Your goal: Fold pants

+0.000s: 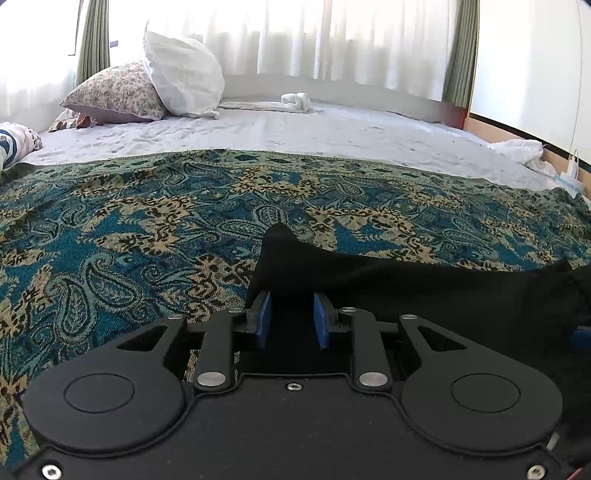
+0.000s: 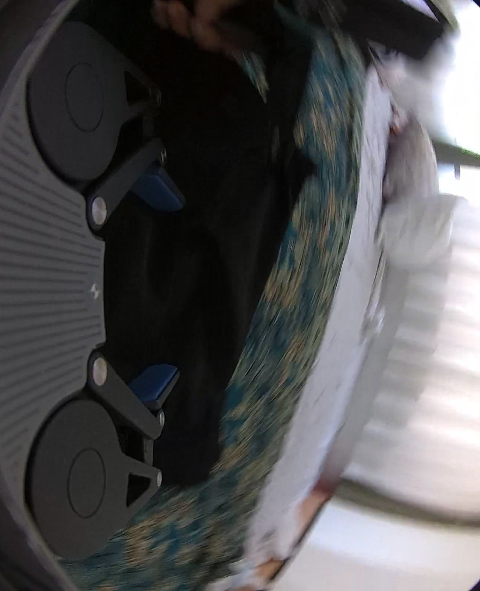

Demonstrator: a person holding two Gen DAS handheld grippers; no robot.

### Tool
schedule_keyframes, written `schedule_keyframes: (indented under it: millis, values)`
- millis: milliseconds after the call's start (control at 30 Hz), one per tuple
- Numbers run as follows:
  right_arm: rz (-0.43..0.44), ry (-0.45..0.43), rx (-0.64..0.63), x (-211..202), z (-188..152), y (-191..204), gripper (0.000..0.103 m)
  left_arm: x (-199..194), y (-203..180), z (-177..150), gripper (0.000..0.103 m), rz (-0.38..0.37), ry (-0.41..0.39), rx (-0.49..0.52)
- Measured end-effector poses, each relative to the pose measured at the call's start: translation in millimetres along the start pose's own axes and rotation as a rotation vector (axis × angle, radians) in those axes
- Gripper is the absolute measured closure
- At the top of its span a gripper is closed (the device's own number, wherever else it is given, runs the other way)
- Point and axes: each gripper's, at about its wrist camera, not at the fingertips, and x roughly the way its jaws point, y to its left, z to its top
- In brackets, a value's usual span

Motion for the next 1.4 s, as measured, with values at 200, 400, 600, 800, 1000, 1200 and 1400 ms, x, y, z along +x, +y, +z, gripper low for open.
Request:
schedule_keyframes:
  millis: [200, 400, 600, 800, 1000, 1200, 1400]
  values:
    - [-0.283, 0.039, 0.126, 7, -14, -61, 0.007, 0, 0, 0, 0.079, 0.000, 0.000, 0.001]
    - [-0.103, 0.096, 0.416, 17, -32, -115, 0.000, 0, -2, 0, 0.074, 0.023, 0.000, 0.014]
    - [-0.087, 0.087, 0.414, 22, -36, -109, 0.000, 3, 12, 1, 0.056, 0.020, 0.022, -0.065]
    - [-0.087, 0.067, 0.436, 10, -33, -114, 0.000, -4, 14, 8, 0.036, 0.060, 0.049, -0.086]
    - [-0.071, -0.023, 0.416, -34, -44, -106, 0.000, -58, 23, -8, 0.022, -0.025, 0.032, -0.090]
    - [-0.003, -0.099, 0.377, -82, -58, -82, 0.000, -122, 9, -47, 0.009, -0.069, -0.013, -0.023]
    - [0.041, -0.109, 0.342, -107, -80, -55, 0.000, -168, -13, -90, 0.005, -0.094, -0.010, 0.018]
